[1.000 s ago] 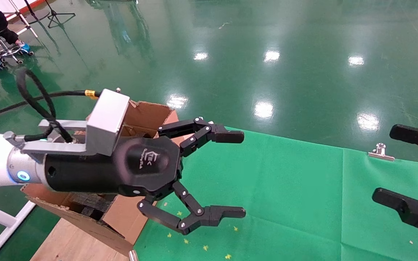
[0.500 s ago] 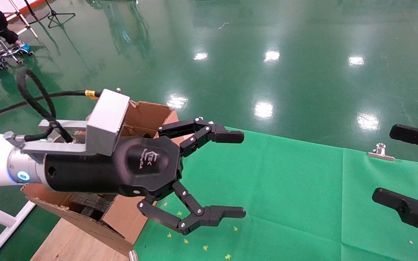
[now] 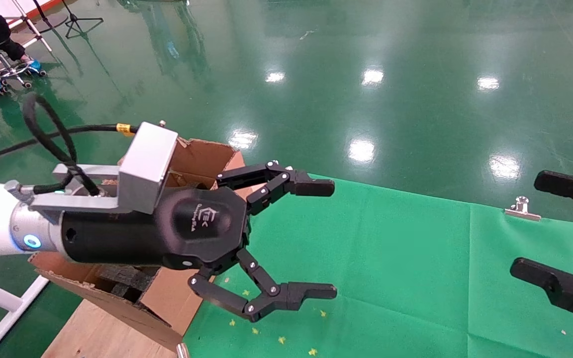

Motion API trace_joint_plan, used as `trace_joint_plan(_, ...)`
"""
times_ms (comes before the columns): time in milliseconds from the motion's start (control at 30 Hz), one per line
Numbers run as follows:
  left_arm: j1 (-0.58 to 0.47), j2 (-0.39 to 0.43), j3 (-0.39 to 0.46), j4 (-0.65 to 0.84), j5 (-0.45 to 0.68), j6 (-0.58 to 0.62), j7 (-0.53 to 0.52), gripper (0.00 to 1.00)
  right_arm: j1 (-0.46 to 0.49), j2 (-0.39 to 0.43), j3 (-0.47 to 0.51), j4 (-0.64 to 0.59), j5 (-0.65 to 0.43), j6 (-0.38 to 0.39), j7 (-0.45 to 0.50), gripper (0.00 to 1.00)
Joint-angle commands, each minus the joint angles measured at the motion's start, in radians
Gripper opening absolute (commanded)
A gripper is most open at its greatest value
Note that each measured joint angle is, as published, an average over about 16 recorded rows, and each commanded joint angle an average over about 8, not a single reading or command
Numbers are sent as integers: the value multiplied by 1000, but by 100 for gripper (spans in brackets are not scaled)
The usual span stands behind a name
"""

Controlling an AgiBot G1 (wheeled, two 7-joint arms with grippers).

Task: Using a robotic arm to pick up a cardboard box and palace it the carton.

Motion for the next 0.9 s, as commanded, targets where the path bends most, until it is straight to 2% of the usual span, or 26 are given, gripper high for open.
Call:
trace_joint_plan(33, 0, 0, 0, 0, 0, 0, 0, 100, 0, 0, 0, 0, 0, 0, 0, 100)
trace_joint_plan(900, 0, 0, 0, 0, 0, 0, 0, 100, 0, 0, 0, 0, 0, 0, 0, 100)
